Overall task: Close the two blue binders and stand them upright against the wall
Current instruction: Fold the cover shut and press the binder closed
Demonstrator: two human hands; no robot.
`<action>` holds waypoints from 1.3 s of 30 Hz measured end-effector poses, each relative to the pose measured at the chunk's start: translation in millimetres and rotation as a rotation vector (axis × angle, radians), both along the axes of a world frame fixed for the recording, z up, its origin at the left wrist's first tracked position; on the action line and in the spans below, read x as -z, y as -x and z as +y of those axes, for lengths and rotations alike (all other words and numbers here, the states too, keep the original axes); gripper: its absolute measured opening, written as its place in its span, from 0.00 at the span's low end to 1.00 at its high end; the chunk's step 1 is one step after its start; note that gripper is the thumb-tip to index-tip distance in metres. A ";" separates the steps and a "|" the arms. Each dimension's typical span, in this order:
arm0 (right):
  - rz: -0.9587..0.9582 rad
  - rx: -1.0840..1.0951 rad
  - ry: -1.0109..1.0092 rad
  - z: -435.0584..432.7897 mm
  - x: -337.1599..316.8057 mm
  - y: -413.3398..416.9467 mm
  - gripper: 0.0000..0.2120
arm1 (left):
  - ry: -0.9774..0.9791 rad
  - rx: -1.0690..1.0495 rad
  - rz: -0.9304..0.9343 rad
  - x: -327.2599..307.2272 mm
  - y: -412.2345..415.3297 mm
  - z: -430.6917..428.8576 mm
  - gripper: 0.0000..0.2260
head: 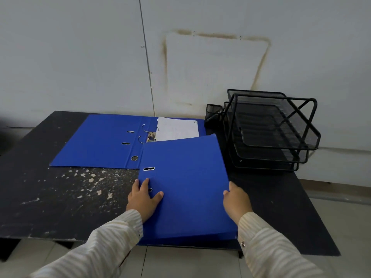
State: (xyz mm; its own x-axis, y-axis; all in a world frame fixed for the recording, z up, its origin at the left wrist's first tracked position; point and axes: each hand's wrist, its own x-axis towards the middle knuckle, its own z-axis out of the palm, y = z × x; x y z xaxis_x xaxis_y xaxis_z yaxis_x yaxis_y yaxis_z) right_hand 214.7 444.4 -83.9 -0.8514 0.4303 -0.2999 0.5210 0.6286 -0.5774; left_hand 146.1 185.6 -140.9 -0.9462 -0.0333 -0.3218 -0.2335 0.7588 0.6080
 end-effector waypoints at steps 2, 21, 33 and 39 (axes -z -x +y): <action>-0.070 -0.023 -0.065 -0.5 9.7 0.7 0.21 | 0.000 -0.003 -0.010 1.9 -0.6 0.7 0.37; -0.181 -0.286 -0.203 -43.8 57.3 -2.0 0.29 | 0.037 0.052 -0.017 8.5 -4.8 -3.6 0.41; -0.005 -0.511 -0.134 -128.7 61.7 29.6 0.27 | -0.095 0.052 -0.016 15.3 5.1 -17.6 0.43; 0.061 -0.502 -0.159 -141.5 61.9 53.3 0.25 | -0.278 0.013 -0.006 14.9 33.1 -21.9 0.28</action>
State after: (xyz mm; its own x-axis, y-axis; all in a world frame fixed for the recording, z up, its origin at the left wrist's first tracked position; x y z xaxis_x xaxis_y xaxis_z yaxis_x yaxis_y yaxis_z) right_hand 161.3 303.0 -145.8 -0.9783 0.0012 -0.2071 0.1015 0.8744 -0.4744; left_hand 113.0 163.7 -155.8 -0.9442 0.0688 -0.3222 -0.2289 0.5663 0.7918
